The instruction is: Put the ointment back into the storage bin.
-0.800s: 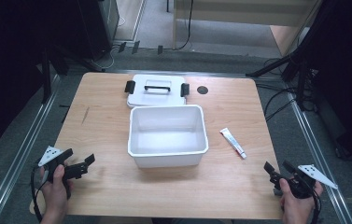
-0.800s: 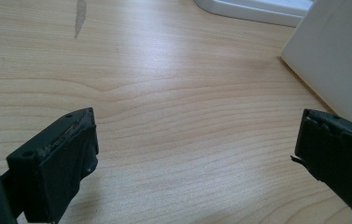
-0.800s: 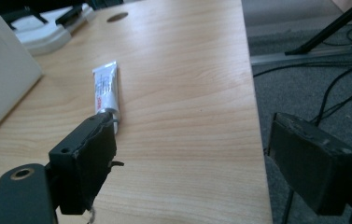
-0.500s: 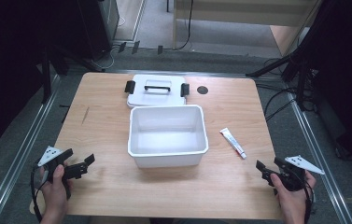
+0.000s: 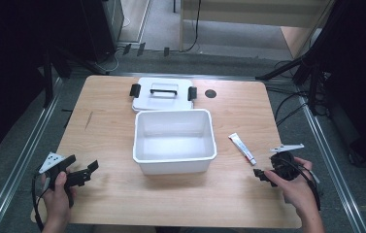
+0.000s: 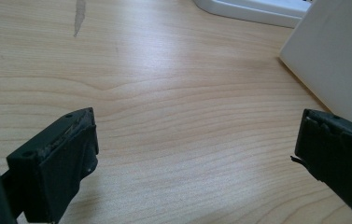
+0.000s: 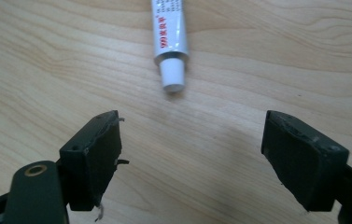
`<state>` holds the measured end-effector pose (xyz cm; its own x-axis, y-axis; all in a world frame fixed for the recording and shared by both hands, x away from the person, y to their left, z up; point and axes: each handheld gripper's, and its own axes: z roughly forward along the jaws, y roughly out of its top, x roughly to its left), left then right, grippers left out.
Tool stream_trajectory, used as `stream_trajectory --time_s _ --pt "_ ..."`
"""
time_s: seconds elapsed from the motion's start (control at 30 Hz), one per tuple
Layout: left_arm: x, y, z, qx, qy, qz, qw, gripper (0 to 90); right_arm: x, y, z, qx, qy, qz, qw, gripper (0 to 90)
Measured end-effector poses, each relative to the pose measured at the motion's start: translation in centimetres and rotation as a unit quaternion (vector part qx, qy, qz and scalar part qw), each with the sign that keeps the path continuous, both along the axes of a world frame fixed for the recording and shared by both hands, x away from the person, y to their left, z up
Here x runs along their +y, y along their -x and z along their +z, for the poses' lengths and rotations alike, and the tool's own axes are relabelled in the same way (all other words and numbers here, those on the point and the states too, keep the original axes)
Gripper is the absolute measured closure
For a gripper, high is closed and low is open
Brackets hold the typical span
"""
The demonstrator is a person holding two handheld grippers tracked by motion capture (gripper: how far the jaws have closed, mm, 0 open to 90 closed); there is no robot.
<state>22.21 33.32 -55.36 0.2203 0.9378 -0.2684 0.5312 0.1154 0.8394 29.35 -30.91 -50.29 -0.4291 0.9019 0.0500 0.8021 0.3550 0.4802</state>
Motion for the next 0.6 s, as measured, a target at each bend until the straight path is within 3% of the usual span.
stream_trajectory --time_s 0.27,0.47,0.53,0.6 --pt "0.1 0.0 0.0 -0.001 0.0 -0.002 1.0 0.1 1.8 -1.5 0.5 0.067 0.048 0.031 0.9961 18.6" --pt "0.1 0.0 0.0 0.0 0.001 -0.002 1.0 0.1 2.3 -2.3 1.0 0.086 0.078 0.034 0.9926 18.7" --pt "0.1 0.0 0.0 -0.001 0.001 -0.002 1.0 0.1 2.6 -2.6 1.3 0.101 0.09 0.037 0.9902 18.2" --pt "0.1 0.0 0.0 0.0 0.001 -0.002 1.0 0.1 3.2 -3.1 1.6 0.121 0.121 0.049 0.984 17.5"
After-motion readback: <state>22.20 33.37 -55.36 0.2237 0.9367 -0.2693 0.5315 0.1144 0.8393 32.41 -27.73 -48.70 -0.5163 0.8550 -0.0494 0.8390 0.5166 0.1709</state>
